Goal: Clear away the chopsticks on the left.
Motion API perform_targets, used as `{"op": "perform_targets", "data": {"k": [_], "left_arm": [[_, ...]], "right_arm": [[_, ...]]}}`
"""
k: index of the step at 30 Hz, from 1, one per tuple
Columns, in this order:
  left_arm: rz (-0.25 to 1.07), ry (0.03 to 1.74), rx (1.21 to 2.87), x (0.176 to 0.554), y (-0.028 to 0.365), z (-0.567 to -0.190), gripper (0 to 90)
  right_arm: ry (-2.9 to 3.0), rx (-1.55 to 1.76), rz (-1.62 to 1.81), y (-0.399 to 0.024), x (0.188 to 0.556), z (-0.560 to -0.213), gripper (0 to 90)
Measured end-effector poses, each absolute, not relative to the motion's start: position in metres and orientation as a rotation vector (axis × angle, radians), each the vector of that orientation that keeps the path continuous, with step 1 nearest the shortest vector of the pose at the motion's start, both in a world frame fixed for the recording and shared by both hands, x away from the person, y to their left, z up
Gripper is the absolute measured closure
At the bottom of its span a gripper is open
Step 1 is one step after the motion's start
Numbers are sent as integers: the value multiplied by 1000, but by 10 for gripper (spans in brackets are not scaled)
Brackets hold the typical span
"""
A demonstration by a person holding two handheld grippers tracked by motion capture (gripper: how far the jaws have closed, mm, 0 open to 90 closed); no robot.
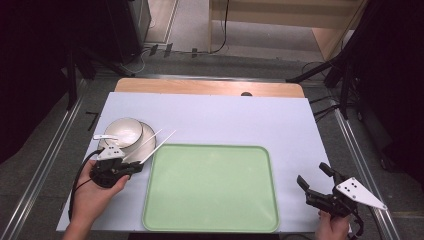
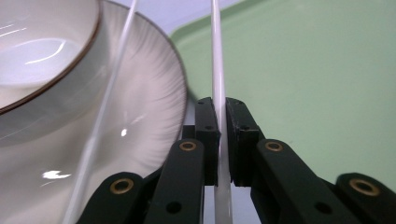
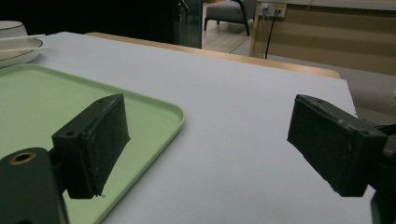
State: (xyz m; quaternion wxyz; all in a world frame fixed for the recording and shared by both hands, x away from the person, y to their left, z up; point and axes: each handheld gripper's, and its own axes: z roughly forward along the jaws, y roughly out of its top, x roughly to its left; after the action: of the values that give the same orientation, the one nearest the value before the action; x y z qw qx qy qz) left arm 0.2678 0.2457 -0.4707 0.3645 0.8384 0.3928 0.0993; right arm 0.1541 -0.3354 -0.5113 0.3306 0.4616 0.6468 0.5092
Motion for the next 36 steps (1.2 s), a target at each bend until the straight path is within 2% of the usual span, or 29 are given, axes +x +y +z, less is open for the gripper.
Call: {"op": "perform_targets", "data": {"k": [9,19,36], "left_arm": [[134,997,2157,253,205,-487,854],[54,1053,2123,243,188,-503,853],[126,1073,2173,238,174,-517,848]], "right_arm": [[1684,1205,1334,-336,152,-510,126],[1681,1208,1336,-337,153,-510,126],[1684,1208,1339,-337,153,-511,126]]}}
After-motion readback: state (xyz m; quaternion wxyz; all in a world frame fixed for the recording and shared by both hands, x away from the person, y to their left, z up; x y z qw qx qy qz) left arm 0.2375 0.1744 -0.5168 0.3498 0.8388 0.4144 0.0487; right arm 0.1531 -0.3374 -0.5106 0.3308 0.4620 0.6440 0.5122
